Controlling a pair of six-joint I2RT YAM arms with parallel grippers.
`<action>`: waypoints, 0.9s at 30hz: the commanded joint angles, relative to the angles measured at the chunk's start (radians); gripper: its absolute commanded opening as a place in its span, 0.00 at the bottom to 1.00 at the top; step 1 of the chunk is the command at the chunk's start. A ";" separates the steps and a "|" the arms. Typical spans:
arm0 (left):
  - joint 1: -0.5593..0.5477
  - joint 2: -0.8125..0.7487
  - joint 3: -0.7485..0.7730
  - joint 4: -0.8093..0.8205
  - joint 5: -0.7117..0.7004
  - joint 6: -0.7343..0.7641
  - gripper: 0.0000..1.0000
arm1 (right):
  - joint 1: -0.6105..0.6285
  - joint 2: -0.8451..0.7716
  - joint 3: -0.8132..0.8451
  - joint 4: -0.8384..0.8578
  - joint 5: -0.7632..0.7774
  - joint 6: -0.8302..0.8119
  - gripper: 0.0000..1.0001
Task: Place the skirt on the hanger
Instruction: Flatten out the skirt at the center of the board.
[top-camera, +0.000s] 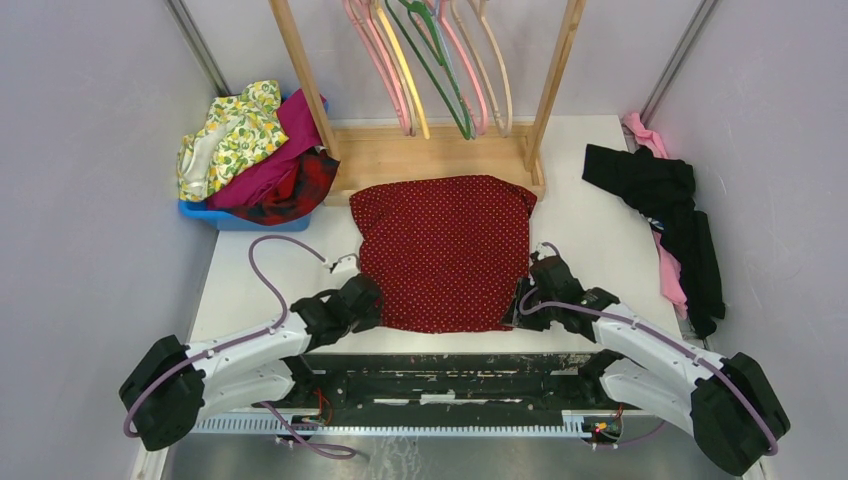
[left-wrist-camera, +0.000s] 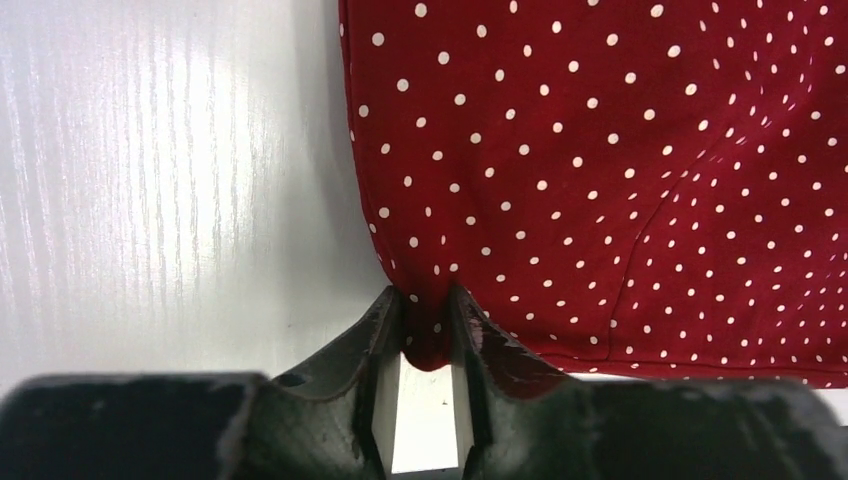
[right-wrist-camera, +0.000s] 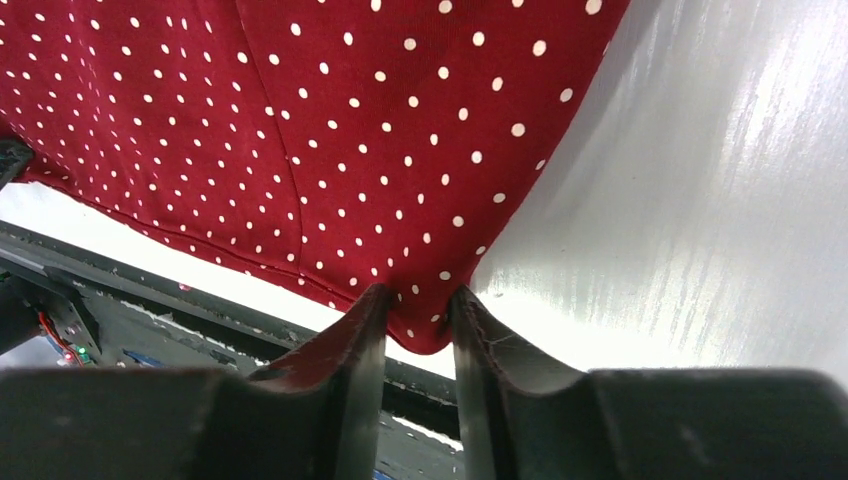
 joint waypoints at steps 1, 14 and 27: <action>-0.002 -0.014 0.019 0.020 0.027 0.008 0.27 | 0.007 -0.012 -0.006 0.036 0.006 0.007 0.29; 0.001 -0.094 0.408 -0.248 0.138 0.163 0.22 | 0.011 -0.216 0.337 -0.307 0.016 -0.061 0.01; 0.097 0.078 1.076 -0.474 0.229 0.333 0.22 | 0.010 -0.046 1.048 -0.618 0.093 -0.207 0.01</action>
